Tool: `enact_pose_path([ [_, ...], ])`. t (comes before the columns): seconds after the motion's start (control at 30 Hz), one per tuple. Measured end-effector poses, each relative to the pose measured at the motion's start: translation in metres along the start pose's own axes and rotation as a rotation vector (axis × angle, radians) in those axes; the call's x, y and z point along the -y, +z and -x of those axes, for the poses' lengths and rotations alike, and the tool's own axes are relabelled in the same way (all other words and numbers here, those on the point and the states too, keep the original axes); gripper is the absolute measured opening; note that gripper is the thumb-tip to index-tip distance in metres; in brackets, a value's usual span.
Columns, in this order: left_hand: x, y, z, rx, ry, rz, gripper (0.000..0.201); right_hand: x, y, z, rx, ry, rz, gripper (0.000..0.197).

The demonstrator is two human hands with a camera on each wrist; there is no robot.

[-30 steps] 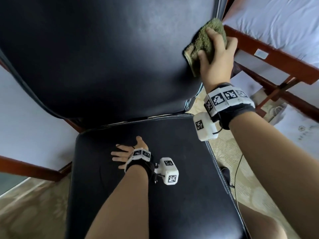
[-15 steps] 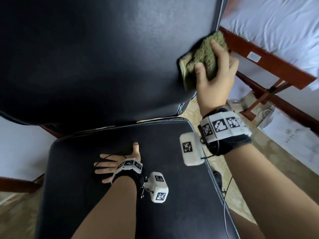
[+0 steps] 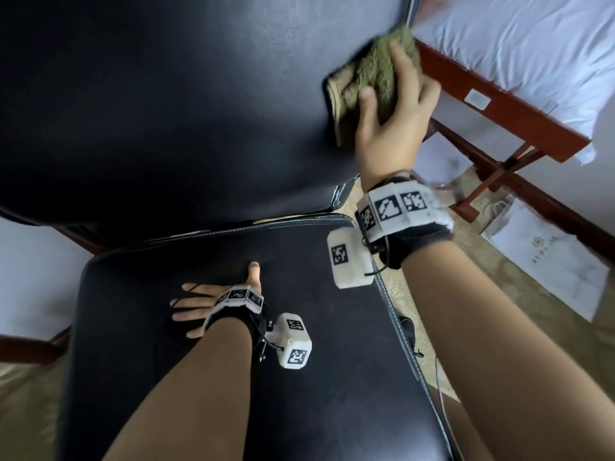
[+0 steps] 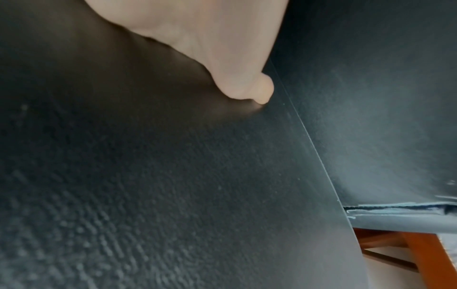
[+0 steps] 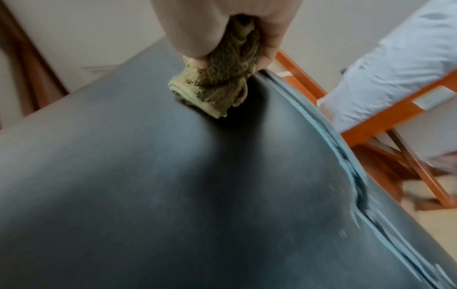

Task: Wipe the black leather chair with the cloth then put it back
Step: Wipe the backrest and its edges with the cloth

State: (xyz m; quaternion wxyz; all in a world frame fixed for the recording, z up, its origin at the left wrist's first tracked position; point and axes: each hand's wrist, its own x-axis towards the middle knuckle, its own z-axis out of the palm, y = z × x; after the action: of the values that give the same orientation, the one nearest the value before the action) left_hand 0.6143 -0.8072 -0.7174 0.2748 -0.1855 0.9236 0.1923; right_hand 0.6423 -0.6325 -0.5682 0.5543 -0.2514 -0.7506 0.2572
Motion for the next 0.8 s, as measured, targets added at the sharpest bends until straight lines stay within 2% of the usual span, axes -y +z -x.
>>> enact_pose_path([
  [0.03,0.000,-0.006,0.011,0.032,-0.026,0.013,0.122,-0.005,-0.001,0.010,-0.009,0.036,-0.005,0.040],
  [0.07,0.002,0.005,-0.008,0.079,-0.008,0.007,0.122,-0.011,-0.004,0.020,-0.008,0.077,-0.001,0.040],
  [0.1,0.003,0.010,-0.014,0.048,-0.019,0.028,0.122,-0.016,-0.007,0.028,0.010,0.122,0.010,0.040],
  [0.13,0.003,0.016,-0.025,0.078,-0.047,0.043,0.122,-0.021,-0.012,0.034,0.049,0.171,0.024,0.041],
  [0.17,0.000,0.013,-0.027,0.196,-0.057,0.019,0.117,-0.025,-0.017,0.037,0.095,0.215,0.045,0.041],
  [0.2,0.000,0.010,-0.022,0.282,-0.036,0.129,0.106,-0.027,-0.022,0.037,0.130,0.244,0.068,0.041],
  [0.27,0.004,0.025,-0.042,0.293,0.129,0.005,0.083,-0.022,-0.029,0.027,0.125,0.228,0.091,0.041],
  [0.3,0.003,0.030,-0.050,0.274,0.109,0.026,0.091,-0.016,-0.030,0.019,0.086,0.185,0.081,0.042],
  [0.37,0.002,0.022,-0.039,0.275,0.079,-0.049,0.122,-0.005,-0.025,-0.003,0.015,0.093,0.040,0.043],
  [0.4,0.002,0.023,-0.047,0.291,0.076,-0.089,0.116,-0.001,-0.021,-0.015,-0.002,0.065,0.025,0.044],
  [0.43,-0.003,-0.001,-0.017,0.356,0.104,-0.073,0.092,0.002,-0.017,-0.024,-0.009,0.050,0.018,0.044],
  [0.47,0.000,0.003,-0.015,0.320,0.121,-0.160,0.073,0.002,-0.013,-0.029,-0.011,0.051,0.013,0.043],
  [0.5,-0.003,-0.003,-0.015,0.322,0.187,-0.078,0.065,-0.001,-0.010,-0.028,-0.012,0.068,0.005,0.043],
  [0.53,-0.005,-0.008,0.000,0.367,0.189,-0.106,0.070,-0.005,-0.010,-0.021,-0.007,0.094,-0.003,0.043],
  [0.57,-0.002,0.000,-0.011,0.387,0.183,-0.079,0.082,-0.010,-0.010,-0.010,0.004,0.117,-0.004,0.043],
  [0.6,-0.002,0.008,-0.019,0.361,0.112,0.014,0.097,-0.016,-0.012,0.002,0.024,0.137,0.003,0.043],
  [0.67,0.000,0.009,-0.015,0.163,-0.012,-0.033,0.112,-0.026,-0.020,0.021,0.096,0.177,0.043,0.042],
  [0.7,0.000,0.008,-0.011,0.081,0.010,-0.036,0.116,-0.028,-0.024,0.026,0.140,0.208,0.068,0.043],
  [0.77,-0.002,-0.009,0.018,0.059,-0.028,-0.082,0.119,-0.025,-0.030,0.023,0.187,0.253,0.105,0.043],
  [0.8,-0.001,-0.002,0.007,0.036,-0.008,-0.086,0.120,-0.021,-0.032,0.017,0.173,0.240,0.110,0.043],
])
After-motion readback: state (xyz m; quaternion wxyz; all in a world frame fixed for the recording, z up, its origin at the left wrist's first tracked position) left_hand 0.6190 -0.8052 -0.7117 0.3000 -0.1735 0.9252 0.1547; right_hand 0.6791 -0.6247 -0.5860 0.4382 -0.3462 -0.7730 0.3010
